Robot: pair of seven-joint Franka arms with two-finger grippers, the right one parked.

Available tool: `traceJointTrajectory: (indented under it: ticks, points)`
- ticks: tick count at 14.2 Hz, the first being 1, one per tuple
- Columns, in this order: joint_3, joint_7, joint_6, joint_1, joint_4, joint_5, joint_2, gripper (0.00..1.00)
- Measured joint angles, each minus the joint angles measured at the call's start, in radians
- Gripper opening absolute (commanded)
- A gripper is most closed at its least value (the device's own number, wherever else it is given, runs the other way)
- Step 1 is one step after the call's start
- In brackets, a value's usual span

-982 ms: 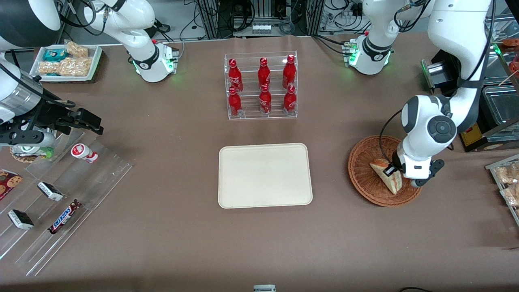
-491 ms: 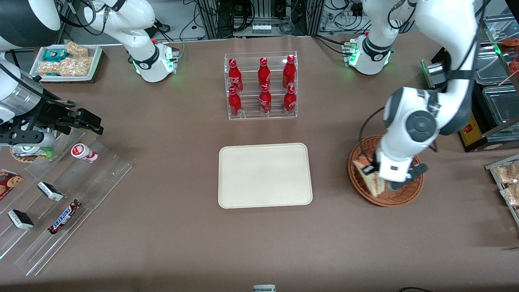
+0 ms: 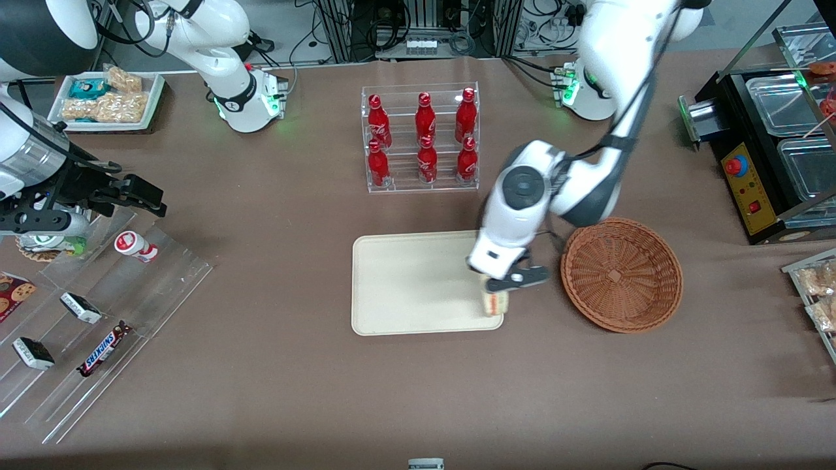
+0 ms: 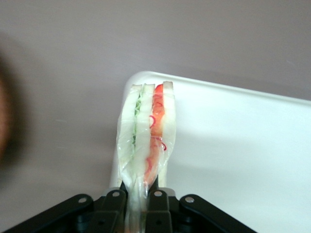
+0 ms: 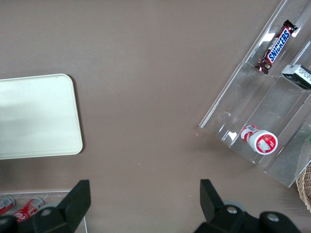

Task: Place sandwich from basket to tray
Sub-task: 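Carry the sandwich over the cream tray and lower it down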

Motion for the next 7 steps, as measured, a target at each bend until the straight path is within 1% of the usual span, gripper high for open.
traceJointTrajectory:
  ticks: [4, 7]
  points:
    - [0.001, -0.020, 0.135, -0.105, 0.059, 0.000, 0.113, 0.10]
    - [0.002, -0.071, 0.144, -0.140, 0.099, 0.001, 0.157, 0.13]
